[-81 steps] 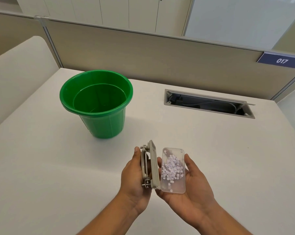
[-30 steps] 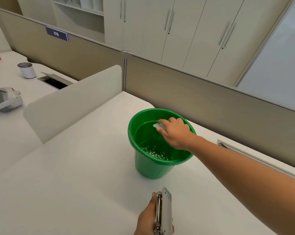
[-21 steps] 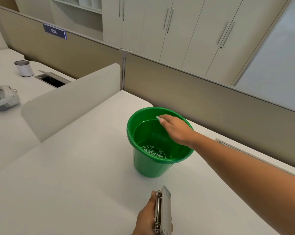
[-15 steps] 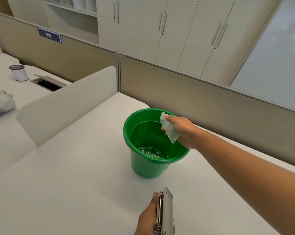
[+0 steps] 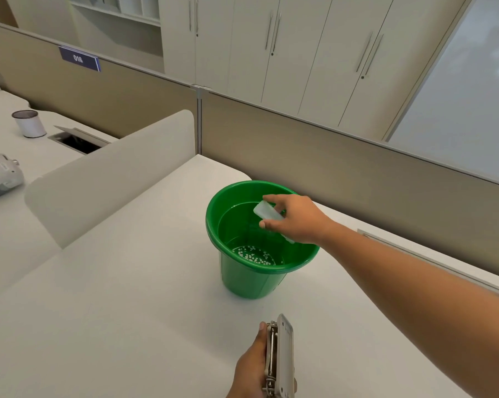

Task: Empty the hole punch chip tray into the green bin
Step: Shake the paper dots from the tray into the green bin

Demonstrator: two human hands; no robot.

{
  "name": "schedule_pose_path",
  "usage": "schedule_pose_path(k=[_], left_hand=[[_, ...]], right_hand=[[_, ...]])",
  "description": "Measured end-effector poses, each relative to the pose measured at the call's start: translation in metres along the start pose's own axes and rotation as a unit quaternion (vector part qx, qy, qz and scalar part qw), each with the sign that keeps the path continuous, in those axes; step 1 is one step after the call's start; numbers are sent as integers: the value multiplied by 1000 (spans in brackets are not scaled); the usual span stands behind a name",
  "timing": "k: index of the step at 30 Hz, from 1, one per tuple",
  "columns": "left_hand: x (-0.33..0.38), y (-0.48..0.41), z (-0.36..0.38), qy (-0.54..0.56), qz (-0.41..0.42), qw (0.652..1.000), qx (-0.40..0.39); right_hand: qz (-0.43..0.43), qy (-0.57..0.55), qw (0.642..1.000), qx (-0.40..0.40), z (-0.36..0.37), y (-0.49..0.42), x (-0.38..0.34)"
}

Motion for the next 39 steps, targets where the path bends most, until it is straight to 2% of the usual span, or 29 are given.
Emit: schedule_pose_path(k=[4,8,10,15,17,19,20,22,25,31,34,37,39], left_hand=[[1,-2,-2,-1,-1,1000,11],[2,-2,-3,-2,0,1000,18],[2,-2,-1,-8,2,1000,23],[-1,-3,4,-13,-1,1000,22],[-3,-3,6,-13,-6,1000,19],[-3,-4,7,-19,-5,1000,22],[-3,-4,6,-22,-2,999,24],[-2,-6,6,-24,0,999,23],[-5,-7,6,-8,-2,1000,1],[-9,-7,7,-2,-7,999,-47],[-10,-6,9,-8,15,998,-56],[-9,-2,13,-19,51,997,-59],[-11,3,16,-26,66,996,-62]], right_hand=[[34,-40,998,-44,4,-2,2],[94,-198,973,-78,4,-1,10],[94,-234,965,-77,3,-2,11],[17,-157,986,-47,-6,-1,1],[-42,-63,997,-13,-12,2,-5],[-102,51,993,-15,-10,5,-10],[-113,73,991,-12,-8,6,-12],[-100,64,993,11,-8,6,-14],[-77,61,995,-17,-3,4,-12],[35,-127,991,-5,-5,5,2],[119,-294,948,43,-10,13,13],[187,-488,850,71,-20,25,16],[203,-574,789,78,-31,38,15]])
Point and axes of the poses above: each hand's wrist, its own y-axis away from the middle knuckle, its own z-axis out of the palm, x = y × z, the point moved 5 cm from there along -y, towards the middle knuckle, and after that the axes turned 9 degrees about x, right-handed, at the moved point
